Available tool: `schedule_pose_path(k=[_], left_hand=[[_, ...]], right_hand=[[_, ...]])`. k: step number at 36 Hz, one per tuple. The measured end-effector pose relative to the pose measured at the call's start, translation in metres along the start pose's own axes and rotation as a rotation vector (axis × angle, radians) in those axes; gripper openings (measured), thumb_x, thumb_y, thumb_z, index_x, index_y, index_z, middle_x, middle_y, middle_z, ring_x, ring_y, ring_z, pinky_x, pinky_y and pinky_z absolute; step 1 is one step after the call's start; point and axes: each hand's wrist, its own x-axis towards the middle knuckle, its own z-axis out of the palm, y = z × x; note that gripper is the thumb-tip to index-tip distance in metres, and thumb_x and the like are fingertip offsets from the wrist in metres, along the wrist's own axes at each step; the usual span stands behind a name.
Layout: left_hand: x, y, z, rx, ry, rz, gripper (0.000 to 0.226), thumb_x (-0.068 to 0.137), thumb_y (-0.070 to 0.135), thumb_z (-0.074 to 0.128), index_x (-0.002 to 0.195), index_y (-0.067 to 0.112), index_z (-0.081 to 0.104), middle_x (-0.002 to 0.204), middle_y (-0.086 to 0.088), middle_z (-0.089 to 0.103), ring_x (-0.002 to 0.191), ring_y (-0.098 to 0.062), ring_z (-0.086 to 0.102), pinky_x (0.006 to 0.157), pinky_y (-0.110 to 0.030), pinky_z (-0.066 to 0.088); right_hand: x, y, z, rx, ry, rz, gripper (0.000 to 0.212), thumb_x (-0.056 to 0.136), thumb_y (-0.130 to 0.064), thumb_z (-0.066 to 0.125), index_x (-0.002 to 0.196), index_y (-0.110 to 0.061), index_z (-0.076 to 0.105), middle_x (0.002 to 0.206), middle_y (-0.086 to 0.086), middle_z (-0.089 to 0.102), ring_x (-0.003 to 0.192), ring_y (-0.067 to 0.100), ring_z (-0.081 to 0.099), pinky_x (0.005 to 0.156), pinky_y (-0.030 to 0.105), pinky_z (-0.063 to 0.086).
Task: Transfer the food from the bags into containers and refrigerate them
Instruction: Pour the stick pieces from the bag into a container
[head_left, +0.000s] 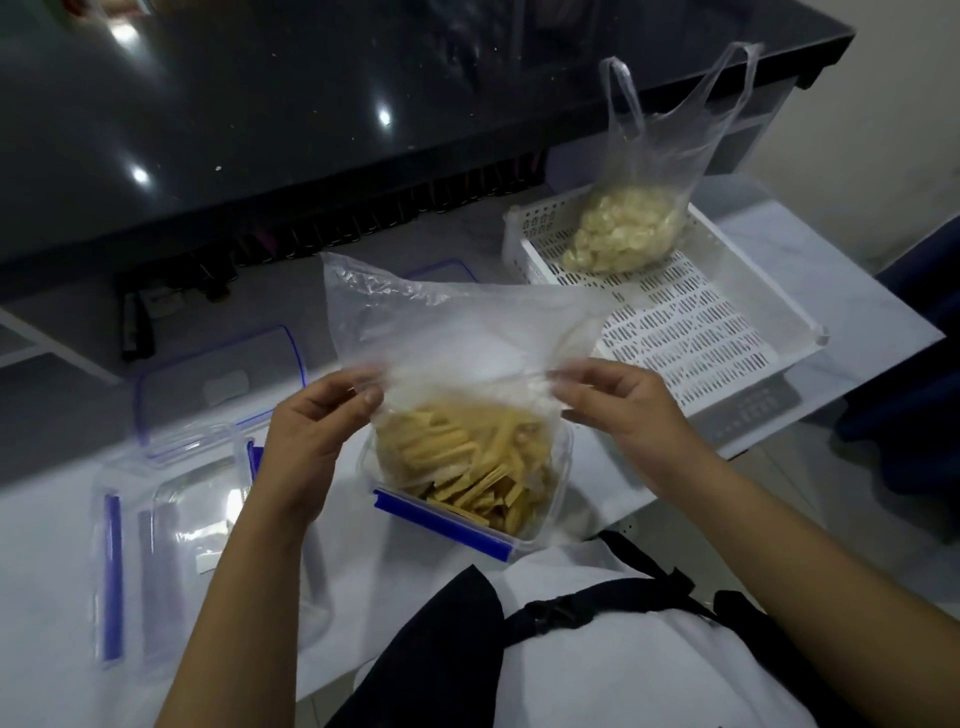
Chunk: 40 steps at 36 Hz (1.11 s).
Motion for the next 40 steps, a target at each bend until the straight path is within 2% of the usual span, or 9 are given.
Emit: schedule_pose_path(k=[3,7,10,14,18,21,28,33,40], left_hand=[[-0.004,-0.007,-0.002,0.014,-0.043,-0.016,0.040,0.077,0.032,0.078,0.116,0.028,0.074,0.120,-0.003,0.073,0.114,-0.020,0.068,0.091,-0.030,0.055],[-0.012,-0.015,-0.005,0.023,-0.028,-0.015,0.040,0.077,0.033,0.083,0.115,0.026,0.075,0.120,-0.001,0.074,0.113,-0.017,0.069,0.090,-0.021,0.055],[-0.014,-0.018,-0.003,0.054,0.035,-0.015,0.026,0.077,0.033,0.077,0.102,0.027,0.080,0.121,0.005,0.073,0.117,-0.012,0.066,0.095,-0.029,0.057],[-0.012,-0.012,0.000,0.001,0.090,0.010,0.016,0.077,0.028,0.076,0.091,0.023,0.082,0.120,0.000,0.073,0.116,-0.021,0.067,0.088,-0.035,0.059],[-0.012,0.001,0.002,-0.028,0.076,0.046,0.024,0.072,0.035,0.080,0.088,0.017,0.081,0.117,-0.006,0.073,0.114,-0.030,0.068,0.084,-0.039,0.061],[-0.012,0.007,0.005,-0.003,0.060,0.055,0.026,0.072,0.035,0.078,0.089,0.017,0.081,0.116,-0.005,0.074,0.112,-0.030,0.069,0.081,-0.035,0.061],[-0.012,0.016,0.005,-0.041,0.051,0.066,0.037,0.070,0.049,0.084,0.090,0.019,0.081,0.120,-0.004,0.071,0.108,-0.031,0.071,0.083,-0.043,0.061],[-0.012,0.010,0.010,-0.035,0.075,0.043,0.018,0.076,0.033,0.076,0.090,0.022,0.081,0.114,-0.009,0.074,0.107,-0.031,0.071,0.090,-0.048,0.059],[-0.014,-0.009,0.009,0.088,0.092,0.009,0.027,0.078,0.026,0.076,0.103,0.037,0.079,0.109,0.005,0.077,0.104,-0.010,0.072,0.080,-0.015,0.055]], right_hand=[[-0.005,0.011,-0.001,-0.097,-0.060,0.015,0.036,0.069,-0.028,0.080,0.104,-0.019,0.076,0.095,-0.006,0.077,0.095,0.007,0.070,0.085,0.020,0.054],[-0.011,0.020,0.000,-0.165,-0.040,0.015,0.037,0.069,-0.032,0.080,0.105,-0.025,0.076,0.113,-0.008,0.074,0.111,0.007,0.066,0.092,0.023,0.055],[-0.010,0.023,0.002,-0.177,-0.010,-0.047,0.018,0.077,-0.016,0.079,0.095,-0.020,0.079,0.099,-0.012,0.076,0.102,0.001,0.068,0.083,0.014,0.052],[-0.004,0.022,-0.001,-0.146,0.070,-0.060,0.019,0.081,-0.006,0.077,0.100,-0.009,0.079,0.106,-0.001,0.076,0.102,0.002,0.068,0.086,0.014,0.051],[-0.002,0.016,-0.003,-0.082,0.078,-0.037,0.022,0.080,-0.008,0.078,0.102,-0.002,0.077,0.105,0.008,0.077,0.106,0.020,0.070,0.098,0.038,0.054],[-0.004,0.014,-0.001,-0.005,0.076,-0.045,0.025,0.075,-0.014,0.079,0.097,-0.003,0.078,0.102,0.016,0.076,0.100,0.033,0.071,0.094,0.048,0.056],[-0.007,0.005,0.001,0.092,0.042,-0.071,0.018,0.075,-0.014,0.077,0.090,-0.005,0.080,0.101,0.020,0.074,0.090,0.036,0.073,0.082,0.039,0.061],[-0.002,0.011,0.001,0.022,0.034,-0.039,0.012,0.080,-0.009,0.076,0.091,-0.012,0.079,0.094,0.009,0.077,0.089,0.022,0.074,0.081,0.031,0.060],[-0.007,0.026,0.001,-0.153,-0.015,-0.022,0.020,0.084,-0.007,0.076,0.095,-0.024,0.077,0.095,-0.005,0.078,0.094,0.010,0.073,0.081,0.016,0.053]])
